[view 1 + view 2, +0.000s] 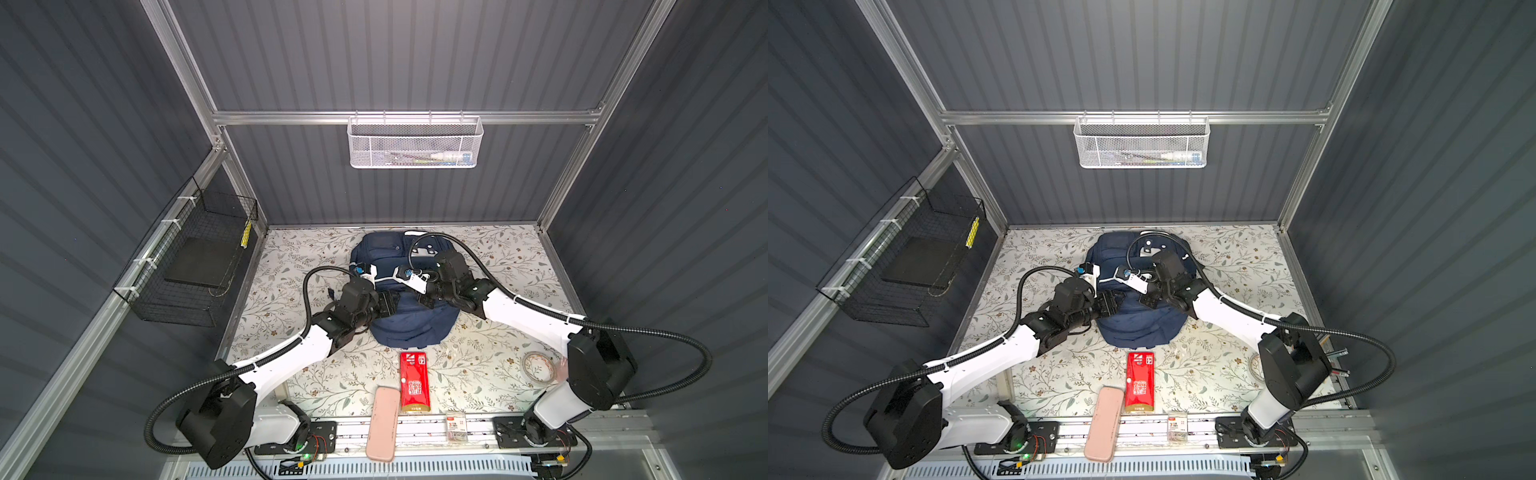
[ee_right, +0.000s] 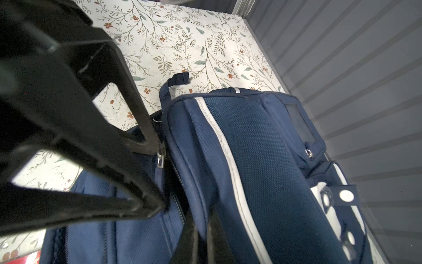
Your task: Pack the student bag
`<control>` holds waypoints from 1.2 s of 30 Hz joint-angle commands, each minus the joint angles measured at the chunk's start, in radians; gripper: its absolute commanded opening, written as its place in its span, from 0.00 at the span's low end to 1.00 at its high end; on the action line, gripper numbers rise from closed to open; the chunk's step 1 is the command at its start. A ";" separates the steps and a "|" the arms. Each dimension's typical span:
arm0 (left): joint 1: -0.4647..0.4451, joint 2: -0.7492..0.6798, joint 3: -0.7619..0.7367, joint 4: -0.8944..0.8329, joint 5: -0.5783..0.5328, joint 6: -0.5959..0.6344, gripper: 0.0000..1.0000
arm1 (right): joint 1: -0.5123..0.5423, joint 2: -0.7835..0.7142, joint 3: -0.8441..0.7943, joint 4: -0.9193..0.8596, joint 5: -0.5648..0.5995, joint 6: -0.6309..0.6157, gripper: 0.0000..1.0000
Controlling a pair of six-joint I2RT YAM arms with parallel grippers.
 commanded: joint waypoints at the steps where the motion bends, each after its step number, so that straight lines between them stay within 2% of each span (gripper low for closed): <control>1: -0.020 0.066 0.088 -0.071 -0.073 0.051 0.38 | 0.031 -0.009 0.054 0.077 -0.089 0.044 0.00; 2: -0.027 0.082 0.108 -0.098 -0.094 0.067 0.35 | 0.031 -0.010 0.051 0.086 -0.097 0.052 0.00; 4: -0.031 0.096 0.114 -0.121 -0.106 0.073 0.20 | 0.032 -0.011 0.047 0.099 -0.106 0.062 0.00; 8: -0.030 0.062 0.098 -0.133 -0.087 0.037 0.18 | 0.031 -0.006 0.044 0.096 -0.079 0.044 0.00; 14: -0.031 0.000 0.089 -0.042 0.013 -0.045 0.43 | 0.023 0.011 0.071 0.126 -0.052 0.113 0.00; 20: -0.031 -0.023 0.145 -0.151 -0.106 0.029 0.55 | -0.001 0.033 0.213 -0.036 -0.082 0.122 0.00; 23: -0.031 -0.005 0.147 -0.169 -0.146 0.051 0.61 | -0.003 0.035 0.216 -0.058 -0.136 0.115 0.00; 26: -0.031 0.017 0.167 -0.219 -0.210 0.088 0.61 | -0.003 0.021 0.202 -0.054 -0.174 0.115 0.00; 30: -0.030 0.055 0.226 -0.331 -0.330 0.179 0.55 | -0.001 -0.005 0.162 -0.031 -0.198 0.103 0.00; 32: -0.031 0.073 0.247 -0.364 -0.343 0.209 0.49 | -0.001 -0.006 0.158 -0.035 -0.192 0.100 0.00; 33: -0.031 0.069 0.247 -0.367 -0.342 0.212 0.45 | -0.001 -0.004 0.158 -0.038 -0.190 0.097 0.00; 35: -0.030 0.038 0.219 -0.333 -0.312 0.197 0.26 | -0.002 0.001 0.157 -0.045 -0.177 0.090 0.00; 36: -0.030 0.021 0.204 -0.310 -0.287 0.195 0.20 | -0.001 0.005 0.158 -0.051 -0.168 0.084 0.00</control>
